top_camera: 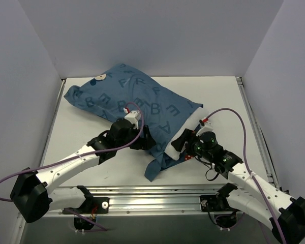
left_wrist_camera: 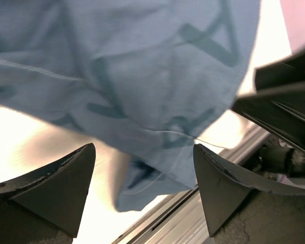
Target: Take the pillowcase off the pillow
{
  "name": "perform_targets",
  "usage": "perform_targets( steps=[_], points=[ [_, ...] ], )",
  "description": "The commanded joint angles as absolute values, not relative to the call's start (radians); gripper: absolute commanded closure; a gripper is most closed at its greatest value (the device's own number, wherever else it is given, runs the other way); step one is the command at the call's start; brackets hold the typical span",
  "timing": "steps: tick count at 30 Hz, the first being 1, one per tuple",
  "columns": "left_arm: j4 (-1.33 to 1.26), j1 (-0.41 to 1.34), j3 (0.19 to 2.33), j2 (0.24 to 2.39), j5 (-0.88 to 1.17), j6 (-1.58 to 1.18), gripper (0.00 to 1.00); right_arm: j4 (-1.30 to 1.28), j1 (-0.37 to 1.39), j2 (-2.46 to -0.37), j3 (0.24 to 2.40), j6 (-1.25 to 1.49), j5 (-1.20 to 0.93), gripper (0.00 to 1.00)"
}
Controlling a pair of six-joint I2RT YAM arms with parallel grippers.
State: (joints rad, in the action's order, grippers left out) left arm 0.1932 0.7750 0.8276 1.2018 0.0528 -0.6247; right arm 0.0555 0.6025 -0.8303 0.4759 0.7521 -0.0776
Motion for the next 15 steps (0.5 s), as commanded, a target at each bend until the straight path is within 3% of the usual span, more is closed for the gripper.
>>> perform_targets(
  steps=[1, 11, 14, 15],
  points=[
    [0.049, 0.793, 0.833, 1.222, 0.1, -0.637, 0.14, 0.112, 0.562, -0.862, 0.443, 0.717, -0.06, 0.16],
    [-0.067, 0.841, 0.838, 1.333, 0.113, -0.611, 0.14, 0.412, 0.517, -1.048, 0.445, 0.603, -0.264, 0.19],
    [-0.069, 0.851, 0.831, 1.351, 0.109, -0.612, 0.15, 0.488, 0.517, -1.058, 0.453, 0.578, -0.323, 0.35],
    [-0.078, 0.856, 0.827, 1.353, 0.107, -0.612, 0.15, 0.5, 0.517, -1.058, 0.453, 0.568, -0.333, 0.54]
  ],
)
